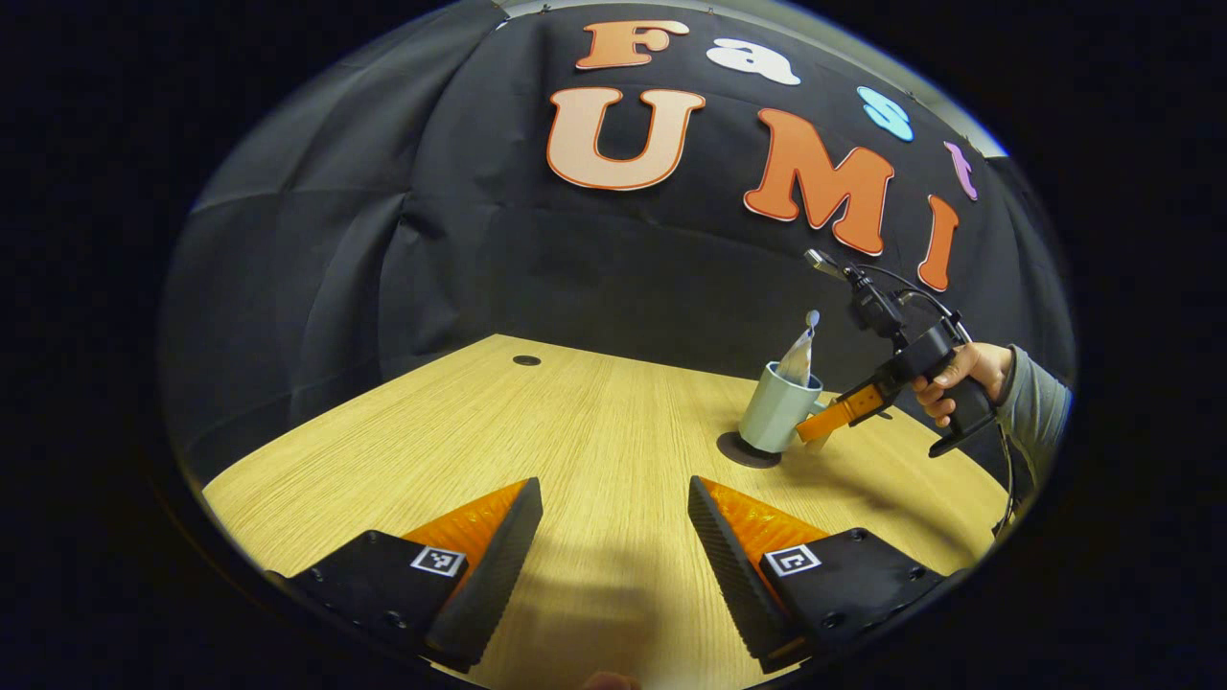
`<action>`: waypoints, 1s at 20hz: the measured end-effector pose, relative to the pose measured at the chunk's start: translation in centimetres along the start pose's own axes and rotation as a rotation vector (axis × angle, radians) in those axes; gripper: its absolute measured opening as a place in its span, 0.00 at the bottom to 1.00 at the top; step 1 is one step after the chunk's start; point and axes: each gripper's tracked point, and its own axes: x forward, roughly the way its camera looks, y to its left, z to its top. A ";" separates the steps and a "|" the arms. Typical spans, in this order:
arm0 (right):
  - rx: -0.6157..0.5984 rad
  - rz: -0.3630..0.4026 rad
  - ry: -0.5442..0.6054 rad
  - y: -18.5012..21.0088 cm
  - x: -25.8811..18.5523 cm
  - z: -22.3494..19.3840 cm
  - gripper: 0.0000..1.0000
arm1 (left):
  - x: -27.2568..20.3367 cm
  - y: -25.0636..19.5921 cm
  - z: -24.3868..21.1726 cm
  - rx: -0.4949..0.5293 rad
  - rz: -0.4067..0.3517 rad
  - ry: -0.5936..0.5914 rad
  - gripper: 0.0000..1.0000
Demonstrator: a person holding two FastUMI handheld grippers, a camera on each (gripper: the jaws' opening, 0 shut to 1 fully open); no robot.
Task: Put the toothbrush and toothpaste on the desktop into the cup, then pick up the cup and place it on the coaster on the desktop.
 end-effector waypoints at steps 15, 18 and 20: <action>-0.030 -0.003 -0.177 -1.6 -5.6 3.3 0.46 | -0.3 0.1 0.0 0.006 0.008 0.008 0.98; -0.036 -0.019 -0.240 -2.3 -7.6 3.5 0.59 | -0.3 -0.1 0.4 0.030 0.003 -0.004 0.97; -0.041 -0.049 -0.298 -3.1 -8.8 3.7 0.66 | 0.0 -0.6 0.9 0.045 -0.008 -0.016 0.97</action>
